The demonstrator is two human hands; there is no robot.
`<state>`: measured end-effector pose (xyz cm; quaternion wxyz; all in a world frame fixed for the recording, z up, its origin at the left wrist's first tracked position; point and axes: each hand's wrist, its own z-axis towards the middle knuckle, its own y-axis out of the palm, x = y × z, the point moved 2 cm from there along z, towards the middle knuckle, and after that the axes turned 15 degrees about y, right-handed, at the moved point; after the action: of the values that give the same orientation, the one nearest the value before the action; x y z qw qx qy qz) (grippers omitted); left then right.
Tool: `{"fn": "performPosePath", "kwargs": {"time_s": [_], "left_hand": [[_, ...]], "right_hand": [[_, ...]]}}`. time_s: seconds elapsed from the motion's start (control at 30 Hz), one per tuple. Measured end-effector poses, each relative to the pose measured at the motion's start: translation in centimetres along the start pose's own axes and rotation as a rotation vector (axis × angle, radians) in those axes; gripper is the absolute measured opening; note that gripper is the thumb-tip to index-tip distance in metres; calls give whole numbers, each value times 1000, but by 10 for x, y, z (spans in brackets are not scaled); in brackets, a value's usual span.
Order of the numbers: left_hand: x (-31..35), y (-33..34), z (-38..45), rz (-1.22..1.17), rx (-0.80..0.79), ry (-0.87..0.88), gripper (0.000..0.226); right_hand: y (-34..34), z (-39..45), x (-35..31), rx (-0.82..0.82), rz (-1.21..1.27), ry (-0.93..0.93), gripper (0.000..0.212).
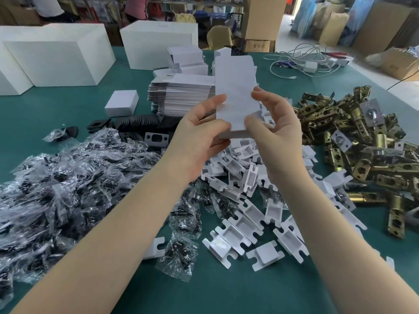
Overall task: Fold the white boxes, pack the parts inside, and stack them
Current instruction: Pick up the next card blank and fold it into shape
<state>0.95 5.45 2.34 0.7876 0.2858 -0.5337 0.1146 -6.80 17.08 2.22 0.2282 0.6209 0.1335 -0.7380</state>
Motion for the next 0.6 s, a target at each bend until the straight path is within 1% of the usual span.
{"fn": "performPosePath", "kwargs": {"time_s": [0.13,0.2,0.27,0.33,0.47,0.6], "left_hand": [[3,3,-1,22,-66,36,38],[6,3,-1,-9,-83,46,37],[8,1,0,-59,-101,50,37],[10,-3,2,-107,-124,47,40],[12,-9,4,-150,-182,34,55],[13,-12,5,-162,-191,35,62]], "right_hand": [[1,-2,-3,21,-14,-12,39],[1,0,-3,-5,74,34,39],[-1,4,-2,-87,218,119,36],[-3,5,-3,-160,301,174,34],[-3,7,-3,-246,340,230,39],[-5,7,-4,-301,361,250,44]]}}
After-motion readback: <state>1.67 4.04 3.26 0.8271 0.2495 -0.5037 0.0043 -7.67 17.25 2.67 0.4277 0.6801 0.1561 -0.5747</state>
